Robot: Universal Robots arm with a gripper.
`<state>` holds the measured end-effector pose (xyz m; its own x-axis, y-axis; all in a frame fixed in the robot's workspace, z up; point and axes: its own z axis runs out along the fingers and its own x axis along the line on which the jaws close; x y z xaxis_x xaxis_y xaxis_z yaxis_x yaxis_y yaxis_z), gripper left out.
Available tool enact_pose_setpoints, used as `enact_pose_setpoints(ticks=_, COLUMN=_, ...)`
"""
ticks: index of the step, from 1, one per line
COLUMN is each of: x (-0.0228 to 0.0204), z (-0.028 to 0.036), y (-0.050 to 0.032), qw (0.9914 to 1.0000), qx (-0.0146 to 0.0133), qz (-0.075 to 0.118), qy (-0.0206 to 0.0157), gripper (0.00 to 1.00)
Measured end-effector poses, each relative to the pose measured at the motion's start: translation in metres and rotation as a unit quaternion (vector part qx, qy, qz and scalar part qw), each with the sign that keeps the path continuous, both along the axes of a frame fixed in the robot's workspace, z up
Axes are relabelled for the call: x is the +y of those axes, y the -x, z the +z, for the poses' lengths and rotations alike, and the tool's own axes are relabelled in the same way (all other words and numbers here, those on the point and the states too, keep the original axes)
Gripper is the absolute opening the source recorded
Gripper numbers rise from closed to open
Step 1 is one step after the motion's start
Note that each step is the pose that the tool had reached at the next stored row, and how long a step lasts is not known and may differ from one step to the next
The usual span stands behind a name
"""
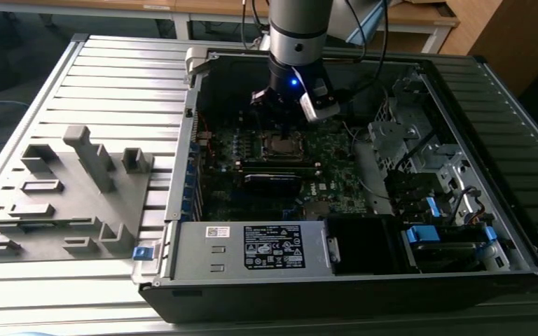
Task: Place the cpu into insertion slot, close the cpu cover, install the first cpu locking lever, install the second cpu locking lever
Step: 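Install the first cpu locking lever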
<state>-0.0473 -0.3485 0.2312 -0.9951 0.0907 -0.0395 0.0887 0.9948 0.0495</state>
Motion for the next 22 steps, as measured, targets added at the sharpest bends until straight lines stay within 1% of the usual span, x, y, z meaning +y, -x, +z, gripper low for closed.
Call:
enact_pose_setpoints(ticks=7, x=0.0, z=-0.0003, y=0.0109, qw=1.0, qx=-0.0002, qz=0.0, qy=-0.0001, gripper=0.11)
enact_pose_setpoints(ticks=12, x=-0.0001, z=0.0007, y=0.012, qw=1.0, qx=-0.0001, qz=0.0, qy=0.0, gripper=0.11)
enact_pose_setpoints(ticks=15, x=0.0, z=0.0044, y=0.012, qw=1.0, qx=-0.0002, qz=0.0, qy=0.0, gripper=0.11)
enact_pose_setpoints(ticks=22, x=0.0, z=0.0188, y=0.012, qw=1.0, qx=-0.0002, qz=0.0, qy=0.0, gripper=0.11)
